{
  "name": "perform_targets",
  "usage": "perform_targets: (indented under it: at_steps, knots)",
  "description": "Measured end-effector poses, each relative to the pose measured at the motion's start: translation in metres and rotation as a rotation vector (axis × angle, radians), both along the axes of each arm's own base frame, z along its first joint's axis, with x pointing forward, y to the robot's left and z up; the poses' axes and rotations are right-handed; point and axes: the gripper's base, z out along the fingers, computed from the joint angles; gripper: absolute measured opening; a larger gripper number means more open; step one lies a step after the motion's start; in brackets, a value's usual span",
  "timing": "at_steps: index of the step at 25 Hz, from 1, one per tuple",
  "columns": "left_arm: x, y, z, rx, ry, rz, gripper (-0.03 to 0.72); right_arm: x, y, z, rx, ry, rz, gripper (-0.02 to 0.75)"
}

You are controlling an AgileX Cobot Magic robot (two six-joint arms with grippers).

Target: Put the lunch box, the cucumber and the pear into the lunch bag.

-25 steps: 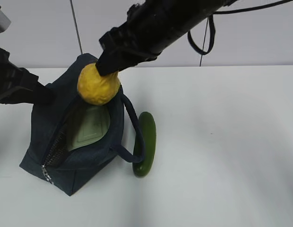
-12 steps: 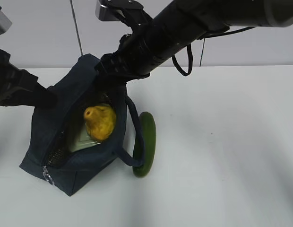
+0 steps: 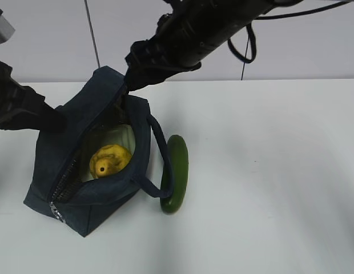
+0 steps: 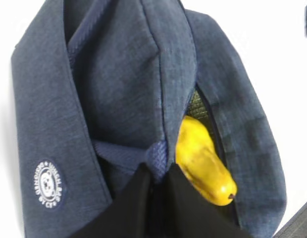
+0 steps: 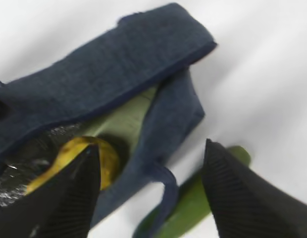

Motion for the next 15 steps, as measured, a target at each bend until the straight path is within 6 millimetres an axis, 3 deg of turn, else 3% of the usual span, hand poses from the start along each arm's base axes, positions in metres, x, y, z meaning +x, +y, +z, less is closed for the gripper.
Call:
perform_targets:
  at_steps: [3,8,11,15]
  knots:
    - [0.000,0.003,-0.002,0.042,0.004,0.003,0.010,-0.004,-0.014,0.005,-0.102,0.026,-0.084,0.503]
    - [-0.001,0.008,-0.005,0.099,0.029,0.028,0.010,-0.010,-0.023,-0.003,-0.195,0.134,-0.147,0.452]
    - [-0.001,0.010,-0.006,0.116,0.038,0.040,0.009,-0.004,-0.021,-0.017,-0.206,0.187,-0.185,0.433]
    - [-0.002,0.013,-0.008,0.143,0.059,0.063,0.009,0.008,-0.016,-0.050,-0.224,0.273,-0.264,0.430]
